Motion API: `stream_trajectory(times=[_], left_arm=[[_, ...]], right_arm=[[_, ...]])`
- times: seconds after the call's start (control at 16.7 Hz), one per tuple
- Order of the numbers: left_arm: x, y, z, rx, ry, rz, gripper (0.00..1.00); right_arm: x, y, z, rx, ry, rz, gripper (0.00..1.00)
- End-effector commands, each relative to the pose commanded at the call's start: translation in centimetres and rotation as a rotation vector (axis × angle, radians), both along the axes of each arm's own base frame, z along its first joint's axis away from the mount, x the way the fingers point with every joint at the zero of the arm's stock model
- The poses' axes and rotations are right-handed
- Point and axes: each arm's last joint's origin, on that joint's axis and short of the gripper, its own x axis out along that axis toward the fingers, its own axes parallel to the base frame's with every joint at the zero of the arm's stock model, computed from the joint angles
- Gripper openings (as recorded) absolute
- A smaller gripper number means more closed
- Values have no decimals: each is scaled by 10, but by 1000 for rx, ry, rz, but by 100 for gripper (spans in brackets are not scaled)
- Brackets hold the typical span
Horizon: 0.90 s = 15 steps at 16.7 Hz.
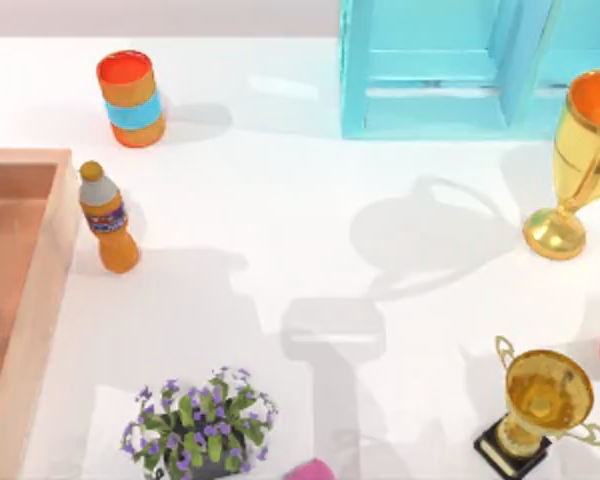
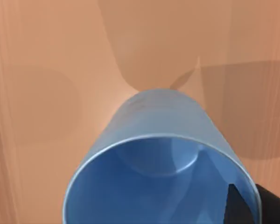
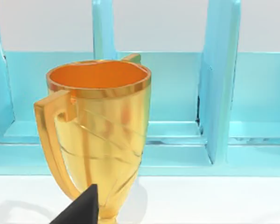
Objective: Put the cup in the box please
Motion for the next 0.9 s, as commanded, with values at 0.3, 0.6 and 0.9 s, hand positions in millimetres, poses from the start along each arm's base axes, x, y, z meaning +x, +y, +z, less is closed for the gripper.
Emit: stream_trajectory(times=[0.3,0.6,0.9], left_arm=[[0,0,0,0,0,0,68],[0,0,0,0,0,0,100],[0,0,0,0,0,0,100]], right_arm=[[0,0,0,0,0,0,100],[0,0,0,0,0,0,100],[0,0,0,0,0,0,100]])
